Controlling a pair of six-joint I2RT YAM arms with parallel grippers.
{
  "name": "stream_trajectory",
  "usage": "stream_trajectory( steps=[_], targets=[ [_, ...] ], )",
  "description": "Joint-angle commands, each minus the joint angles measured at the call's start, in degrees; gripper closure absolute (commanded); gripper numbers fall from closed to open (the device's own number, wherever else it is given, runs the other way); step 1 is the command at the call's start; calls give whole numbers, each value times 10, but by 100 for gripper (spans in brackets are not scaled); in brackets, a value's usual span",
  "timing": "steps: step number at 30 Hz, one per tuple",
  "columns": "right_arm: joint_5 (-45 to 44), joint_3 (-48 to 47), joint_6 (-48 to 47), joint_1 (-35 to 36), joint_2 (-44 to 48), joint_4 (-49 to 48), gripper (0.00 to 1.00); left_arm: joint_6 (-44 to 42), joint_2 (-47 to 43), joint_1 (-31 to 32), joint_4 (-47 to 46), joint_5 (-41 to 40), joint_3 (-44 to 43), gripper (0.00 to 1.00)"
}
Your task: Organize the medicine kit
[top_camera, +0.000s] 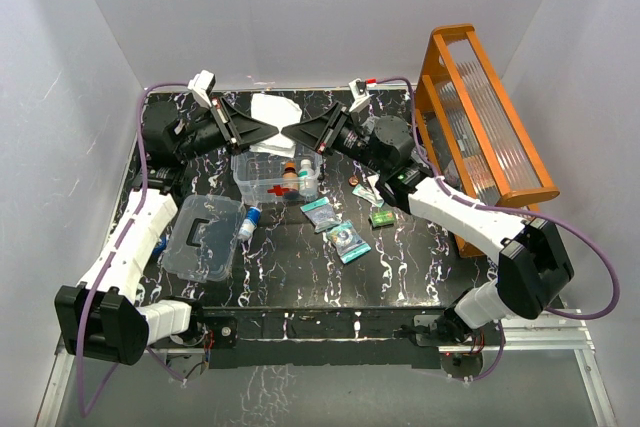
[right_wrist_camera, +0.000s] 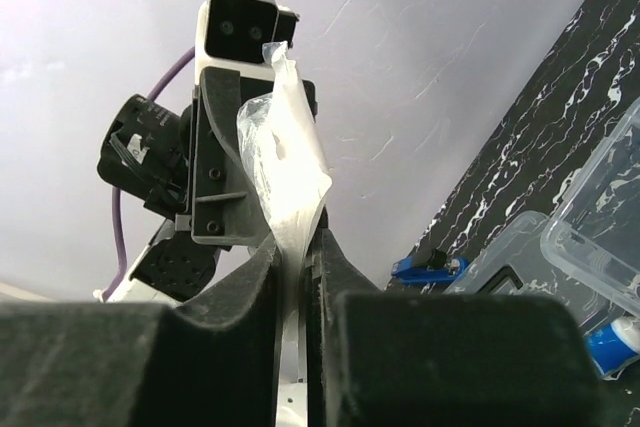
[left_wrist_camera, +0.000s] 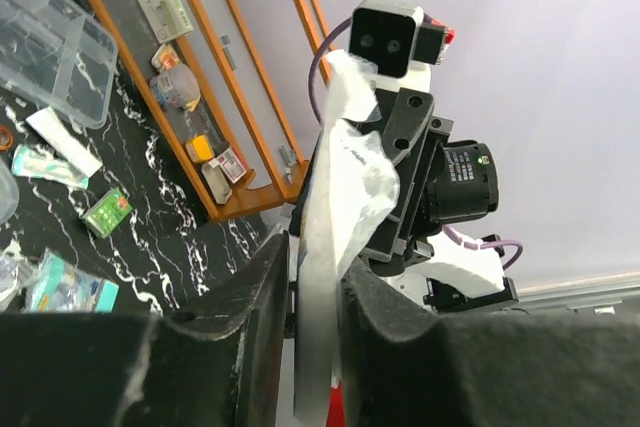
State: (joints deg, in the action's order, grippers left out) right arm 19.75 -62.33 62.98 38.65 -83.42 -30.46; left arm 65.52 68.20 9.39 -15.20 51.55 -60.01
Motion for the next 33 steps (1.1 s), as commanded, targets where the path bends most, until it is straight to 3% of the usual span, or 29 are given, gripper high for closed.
stream_trajectory(
  steps=[1,5,9,14,22,33],
  targets=[
    [-16,4,3,-3,8,-60,99,-63,-26,-9,90,-20,-27,70],
    [-16,-10,-18,-3,-3,-18,100,-190,-28,-14,243,-115,-77,53],
    [-20,-46,-67,-3,-31,86,100,-310,-8,-16,444,-322,-142,46],
    [-33,-141,-138,1,-99,251,100,-370,-21,-17,498,-488,-123,41],
    [-70,-305,-198,13,-249,419,100,-385,-7,-18,478,-523,-77,40],
    [-114,-460,-225,43,-417,505,100,-392,41,-20,439,-509,-42,44]
  ],
)
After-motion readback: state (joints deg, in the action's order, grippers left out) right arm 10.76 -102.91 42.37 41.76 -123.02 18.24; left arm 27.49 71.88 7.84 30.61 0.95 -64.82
